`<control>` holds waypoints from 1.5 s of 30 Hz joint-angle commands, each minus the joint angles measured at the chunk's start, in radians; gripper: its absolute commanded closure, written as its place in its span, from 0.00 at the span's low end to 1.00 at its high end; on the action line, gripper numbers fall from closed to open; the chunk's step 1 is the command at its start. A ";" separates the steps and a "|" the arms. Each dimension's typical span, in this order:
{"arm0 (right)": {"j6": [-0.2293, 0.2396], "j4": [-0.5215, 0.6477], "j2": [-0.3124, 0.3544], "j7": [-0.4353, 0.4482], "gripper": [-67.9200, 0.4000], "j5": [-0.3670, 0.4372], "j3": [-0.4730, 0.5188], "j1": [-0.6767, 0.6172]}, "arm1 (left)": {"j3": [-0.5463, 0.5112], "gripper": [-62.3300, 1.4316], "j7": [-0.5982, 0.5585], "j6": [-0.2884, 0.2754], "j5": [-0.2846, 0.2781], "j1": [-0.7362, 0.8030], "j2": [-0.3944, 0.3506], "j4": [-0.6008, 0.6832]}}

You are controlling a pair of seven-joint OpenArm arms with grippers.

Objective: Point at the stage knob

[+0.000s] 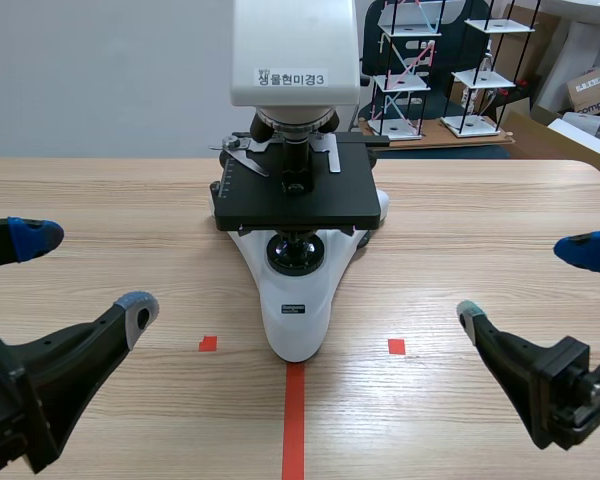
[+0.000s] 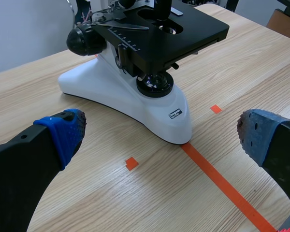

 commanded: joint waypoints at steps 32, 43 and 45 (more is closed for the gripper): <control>0.120 -0.805 -0.120 0.345 0.99 -0.192 -0.242 0.753 | -0.003 0.00 -0.014 0.000 -0.003 0.002 -0.002 0.013; 0.143 -1.141 -0.248 0.524 0.99 -0.382 -0.295 1.021 | -0.003 0.00 -0.013 0.000 -0.003 0.002 -0.002 0.013; 0.143 -1.173 -0.260 0.555 0.99 -0.407 -0.303 1.046 | -0.003 0.00 -0.013 0.000 -0.003 0.002 -0.002 0.013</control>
